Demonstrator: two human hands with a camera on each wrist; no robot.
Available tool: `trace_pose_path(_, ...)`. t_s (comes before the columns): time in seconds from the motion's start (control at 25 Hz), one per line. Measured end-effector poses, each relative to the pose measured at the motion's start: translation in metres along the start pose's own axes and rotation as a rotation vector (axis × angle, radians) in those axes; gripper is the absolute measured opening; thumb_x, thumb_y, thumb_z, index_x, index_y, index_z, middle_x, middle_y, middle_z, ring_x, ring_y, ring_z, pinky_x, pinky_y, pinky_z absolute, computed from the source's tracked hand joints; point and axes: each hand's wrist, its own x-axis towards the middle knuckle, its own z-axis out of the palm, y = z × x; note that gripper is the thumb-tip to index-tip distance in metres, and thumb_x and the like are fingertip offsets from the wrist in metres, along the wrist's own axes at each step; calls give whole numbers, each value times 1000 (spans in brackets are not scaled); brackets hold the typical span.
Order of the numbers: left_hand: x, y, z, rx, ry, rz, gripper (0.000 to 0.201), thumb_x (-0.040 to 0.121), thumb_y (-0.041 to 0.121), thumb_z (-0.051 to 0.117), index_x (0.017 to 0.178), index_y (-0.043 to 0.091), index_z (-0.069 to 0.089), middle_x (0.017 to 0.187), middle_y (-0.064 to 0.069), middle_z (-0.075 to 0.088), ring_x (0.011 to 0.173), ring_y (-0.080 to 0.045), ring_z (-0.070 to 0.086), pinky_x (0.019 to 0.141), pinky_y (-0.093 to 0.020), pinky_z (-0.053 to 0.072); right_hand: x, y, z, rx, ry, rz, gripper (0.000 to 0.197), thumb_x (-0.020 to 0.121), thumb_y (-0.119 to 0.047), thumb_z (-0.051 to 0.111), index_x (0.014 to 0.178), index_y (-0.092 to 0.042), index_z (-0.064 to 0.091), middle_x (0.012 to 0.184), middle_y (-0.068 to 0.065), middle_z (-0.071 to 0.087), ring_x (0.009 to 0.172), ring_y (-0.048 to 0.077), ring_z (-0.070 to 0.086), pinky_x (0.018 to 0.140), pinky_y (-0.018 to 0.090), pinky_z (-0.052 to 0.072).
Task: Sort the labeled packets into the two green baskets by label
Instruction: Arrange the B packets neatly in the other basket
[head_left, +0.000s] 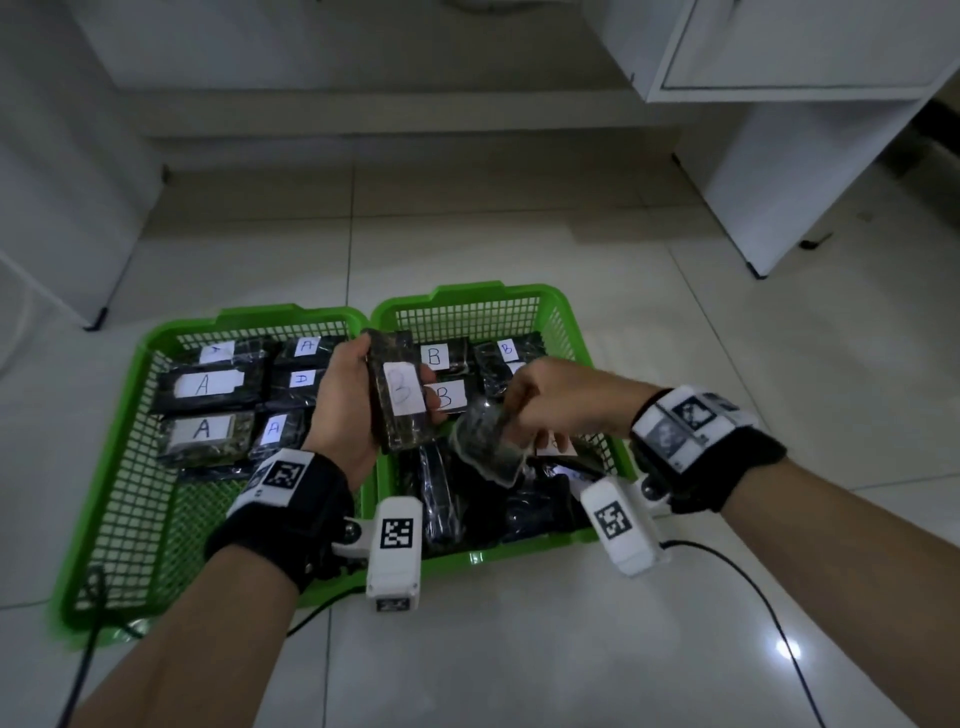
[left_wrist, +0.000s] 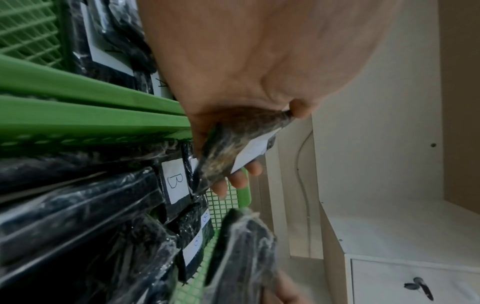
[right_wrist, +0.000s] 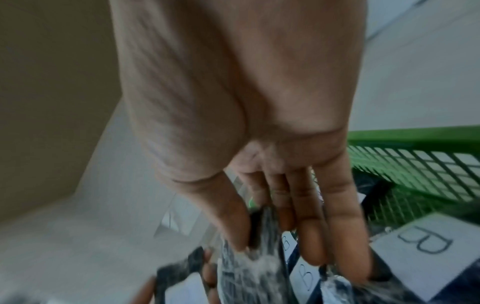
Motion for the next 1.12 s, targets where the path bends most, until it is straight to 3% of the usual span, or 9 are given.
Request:
trace_pose_path(0.16,1,1,2,6,-18,-14,58,103,50,30,117,3,62,112,-19,68,95,-34,67,83,-47,59,-9,16,-21,795,-96,-47,32,101,-12,53,129,1,56,123,24,68,109,40,68,85,45,61)
trace_pose_path(0.32,7,0,1,-196,-40,-57,62,103,53,25,112,3,62,101,-11,69,80,-25,66,70,-37,59,-7,28,-15,1218,-71,-124,31,102,-9,44,131,3,47,124,29,65,103,40,69,75,40,63)
trace_pose_path(0.4,9,0,1,-290,-43,-55,59,104,50,24,111,3,58,96,-11,63,76,-23,59,66,-34,55,-3,27,-9,1239,-20,-138,23,100,-6,49,121,2,52,107,19,71,92,32,71,73,37,61)
trace_pose_path(0.48,9,0,1,-337,-69,-52,51,103,44,27,120,4,53,100,-13,61,80,-26,58,72,-37,54,-2,25,-4,1149,36,-139,20,97,-5,54,116,0,56,95,10,72,86,25,70,73,37,58)
trace_pose_path(0.64,11,0,-1,-353,-75,-54,54,102,43,31,133,4,52,114,-15,64,98,-29,59,93,-46,50,5,26,-3,1201,97,-127,41,95,-9,54,133,5,53,126,22,64,101,33,65,94,51,55)
trace_pose_path(0.8,14,-3,2,-287,-86,-92,55,102,45,33,129,2,54,106,-16,64,87,-28,61,79,-43,51,8,27,-4,1206,85,-165,41,98,-3,56,138,-10,56,131,20,66,114,41,66,89,43,60)
trace_pose_path(0.96,14,-4,12,-66,-125,-140,57,94,52,54,118,1,61,105,-18,68,90,-31,63,78,-42,50,9,25,0,1020,150,-225,50,80,9,70,129,-3,66,129,10,68,124,29,62,107,37,50)
trace_pose_path(1.04,15,-10,15,78,-133,-86,50,90,30,69,123,-6,58,118,-21,67,98,-36,62,82,-42,53,7,22,1,972,155,-252,48,77,7,74,124,-1,69,127,8,70,122,27,62,108,36,48)
trace_pose_path(1.12,15,-16,17,121,-70,-14,47,81,3,74,122,-13,55,115,-24,66,89,-33,63,74,-37,56,7,19,2,916,218,-268,44,76,12,74,117,-3,73,123,5,72,116,24,66,103,35,52)
